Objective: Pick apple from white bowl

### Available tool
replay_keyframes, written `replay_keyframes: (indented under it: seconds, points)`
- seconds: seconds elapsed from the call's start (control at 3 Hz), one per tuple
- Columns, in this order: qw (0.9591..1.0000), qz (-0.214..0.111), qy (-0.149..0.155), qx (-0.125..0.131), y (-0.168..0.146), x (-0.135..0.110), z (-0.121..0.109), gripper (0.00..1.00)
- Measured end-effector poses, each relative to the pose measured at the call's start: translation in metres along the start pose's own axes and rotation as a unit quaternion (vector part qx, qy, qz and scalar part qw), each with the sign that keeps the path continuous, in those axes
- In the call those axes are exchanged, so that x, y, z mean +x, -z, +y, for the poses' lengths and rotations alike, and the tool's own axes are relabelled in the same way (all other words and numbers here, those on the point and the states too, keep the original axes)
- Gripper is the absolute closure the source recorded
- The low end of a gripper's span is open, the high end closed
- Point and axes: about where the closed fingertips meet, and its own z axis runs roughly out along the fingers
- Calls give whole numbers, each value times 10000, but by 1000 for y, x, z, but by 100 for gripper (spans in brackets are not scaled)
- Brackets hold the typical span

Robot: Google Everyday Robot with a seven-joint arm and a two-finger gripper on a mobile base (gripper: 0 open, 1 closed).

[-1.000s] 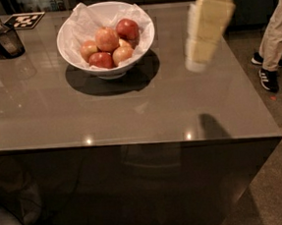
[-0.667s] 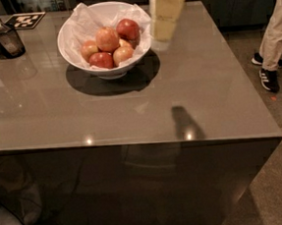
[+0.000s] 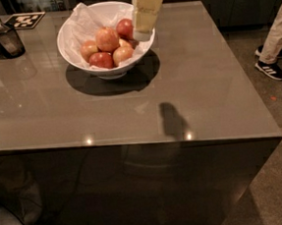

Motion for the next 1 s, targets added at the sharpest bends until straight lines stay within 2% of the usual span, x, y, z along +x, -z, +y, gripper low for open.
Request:
replay_keyframes:
  seconds: [0.33, 0.67, 1.0]
  points:
    - [10000, 31, 9, 6, -17, -12, -30, 0]
    - [9998, -43, 106, 146, -37, -38, -72, 0]
    - [9995, -119, 195, 222, -66, -58, -104, 0]
